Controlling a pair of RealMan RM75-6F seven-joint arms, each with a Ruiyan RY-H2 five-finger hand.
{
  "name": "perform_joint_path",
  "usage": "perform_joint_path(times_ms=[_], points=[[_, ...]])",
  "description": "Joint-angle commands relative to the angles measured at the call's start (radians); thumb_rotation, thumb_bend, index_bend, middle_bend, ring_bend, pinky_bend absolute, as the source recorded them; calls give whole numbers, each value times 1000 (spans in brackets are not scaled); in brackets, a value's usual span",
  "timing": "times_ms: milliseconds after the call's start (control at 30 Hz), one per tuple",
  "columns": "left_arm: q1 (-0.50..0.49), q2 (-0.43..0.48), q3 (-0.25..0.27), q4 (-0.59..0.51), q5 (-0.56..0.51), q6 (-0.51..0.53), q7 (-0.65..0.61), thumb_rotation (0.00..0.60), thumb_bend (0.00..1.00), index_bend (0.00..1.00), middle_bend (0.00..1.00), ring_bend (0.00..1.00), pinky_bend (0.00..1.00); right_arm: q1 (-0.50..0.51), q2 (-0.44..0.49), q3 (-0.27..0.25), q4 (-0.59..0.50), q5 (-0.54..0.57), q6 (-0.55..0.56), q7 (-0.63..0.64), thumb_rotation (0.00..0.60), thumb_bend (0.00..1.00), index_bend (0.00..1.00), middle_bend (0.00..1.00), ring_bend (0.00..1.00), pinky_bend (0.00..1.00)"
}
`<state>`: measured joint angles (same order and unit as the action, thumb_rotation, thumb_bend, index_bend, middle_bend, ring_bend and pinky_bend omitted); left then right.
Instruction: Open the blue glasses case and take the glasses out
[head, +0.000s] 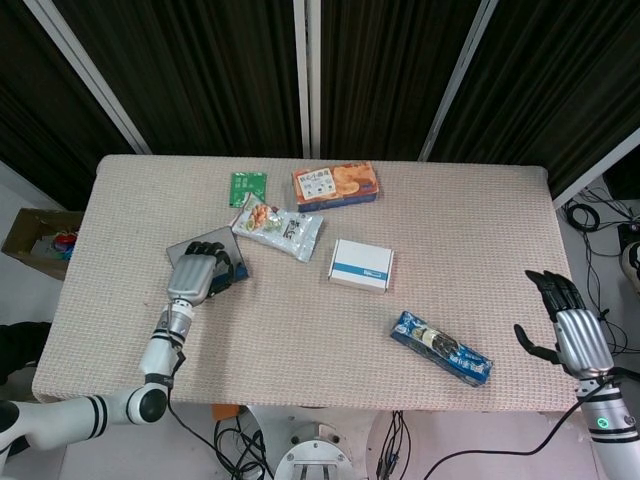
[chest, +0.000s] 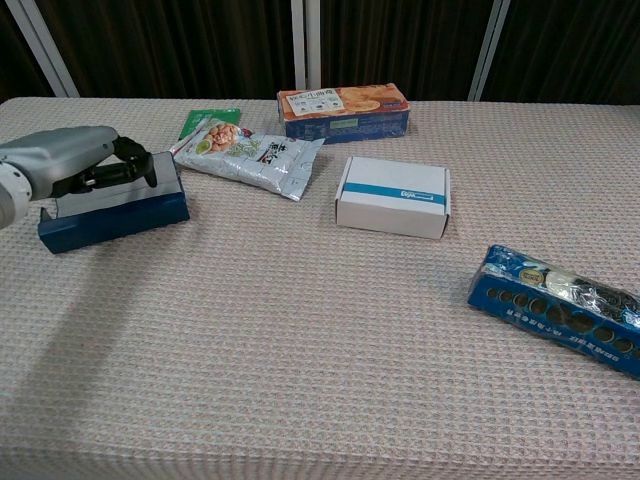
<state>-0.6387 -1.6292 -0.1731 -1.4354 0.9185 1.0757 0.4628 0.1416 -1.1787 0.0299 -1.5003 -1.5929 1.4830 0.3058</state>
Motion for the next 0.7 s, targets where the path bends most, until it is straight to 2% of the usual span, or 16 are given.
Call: perform_joint_path(times_ms=[33, 333, 533, 700], points=[[-3, -5, 0, 6, -7, -2, 11, 0, 510, 373, 166, 131, 121, -2, -1, -1, 3, 1, 1, 3, 600, 311, 83, 133, 40, 100], [-5, -10, 26, -20, 8, -15, 31, 0, 509, 391, 165, 131, 120, -1, -4, 0, 8, -1, -2, 7, 600, 311, 84, 133, 40, 100], [6, 15, 62, -101, 38, -14, 43, 0, 509, 427, 165, 131, 120, 2, -2, -1, 3, -5, -5, 1, 600, 311, 83, 132, 40, 100], [35, 63, 114, -186, 62, 4, 64, 0, 509, 440, 165, 131, 120, 5, -3, -2, 0, -8, -10, -4, 600, 311, 84, 133, 40, 100]])
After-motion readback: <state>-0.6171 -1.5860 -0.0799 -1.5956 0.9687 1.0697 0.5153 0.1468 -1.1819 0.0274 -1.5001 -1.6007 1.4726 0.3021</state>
